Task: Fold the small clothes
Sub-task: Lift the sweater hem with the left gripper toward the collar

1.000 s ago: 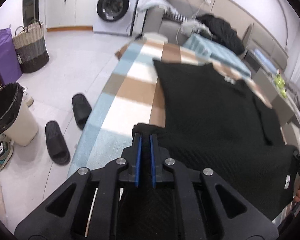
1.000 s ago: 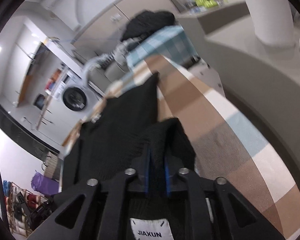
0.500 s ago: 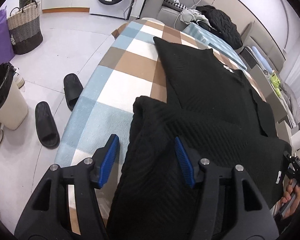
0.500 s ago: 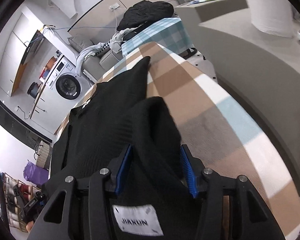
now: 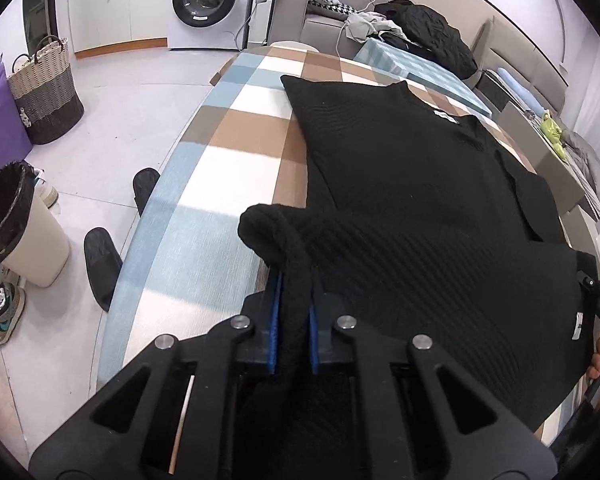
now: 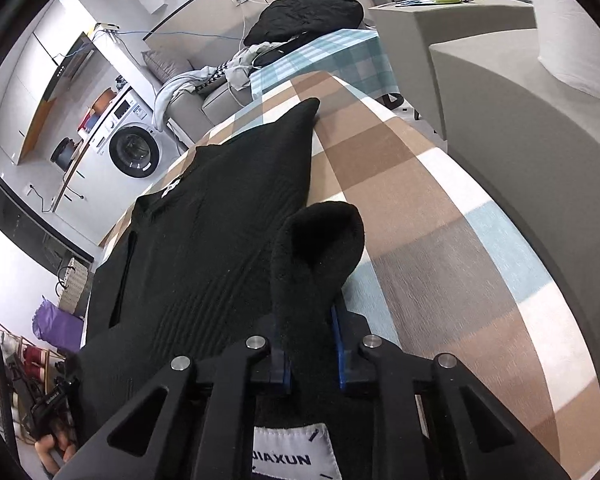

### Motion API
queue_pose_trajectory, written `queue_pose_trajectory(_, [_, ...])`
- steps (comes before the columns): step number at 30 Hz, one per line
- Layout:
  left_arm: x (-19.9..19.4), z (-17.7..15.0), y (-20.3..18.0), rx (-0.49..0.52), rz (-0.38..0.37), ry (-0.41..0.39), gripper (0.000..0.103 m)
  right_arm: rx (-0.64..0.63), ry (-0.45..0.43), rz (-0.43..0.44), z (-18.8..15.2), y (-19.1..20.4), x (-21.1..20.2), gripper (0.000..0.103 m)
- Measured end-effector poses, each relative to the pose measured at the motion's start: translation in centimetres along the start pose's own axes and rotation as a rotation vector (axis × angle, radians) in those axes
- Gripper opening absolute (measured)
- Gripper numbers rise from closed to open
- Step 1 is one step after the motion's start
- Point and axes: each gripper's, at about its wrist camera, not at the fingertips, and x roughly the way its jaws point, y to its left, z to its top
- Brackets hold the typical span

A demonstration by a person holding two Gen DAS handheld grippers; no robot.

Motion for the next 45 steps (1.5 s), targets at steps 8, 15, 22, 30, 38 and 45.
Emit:
queue_pose_trajectory(8, [-3.9, -4.6, 0.8, 0.006, -0.010, -0.013, 0.008, -0.019, 0.033, 0.002, -2.6, -0.7, -2.6, 0.014])
queue_pose_trajectory(15, [-6.4, -6.2, 1.8, -0.013, -0.045, -0.045, 0.009, -0.025, 0.053, 0.012, -4.0, -1.6, -4.4, 0.018])
queue_pose_trajectory(22, [-7.9, -7.1, 3.6, -0.068, -0.046, -0.054, 0.022, -0.016, 0.000, 0.051, -4.5, -2.4, -6.1, 0.044])
queue_pose_trajectory(30, [-8.6, -7.9, 3.0, -0.037, -0.026, -0.089, 0.015, -0.067, -0.035, 0.046, -6.5, -2.2, -7.6, 0.044])
queue_pose_trajectory(38, [-11.2, -7.4, 2.8, -0.024, -0.040, -0.191, 0.005, -0.160, -0.091, -0.020, -6.5, -1.3, -7.3, 0.006])
queue_pose_trajectory(45, [-14.0, -4.7, 2.2, -0.035, -0.086, -0.288, 0.004, -0.117, -0.283, 0.125, -4.9, -0.6, -10.4, 0.005])
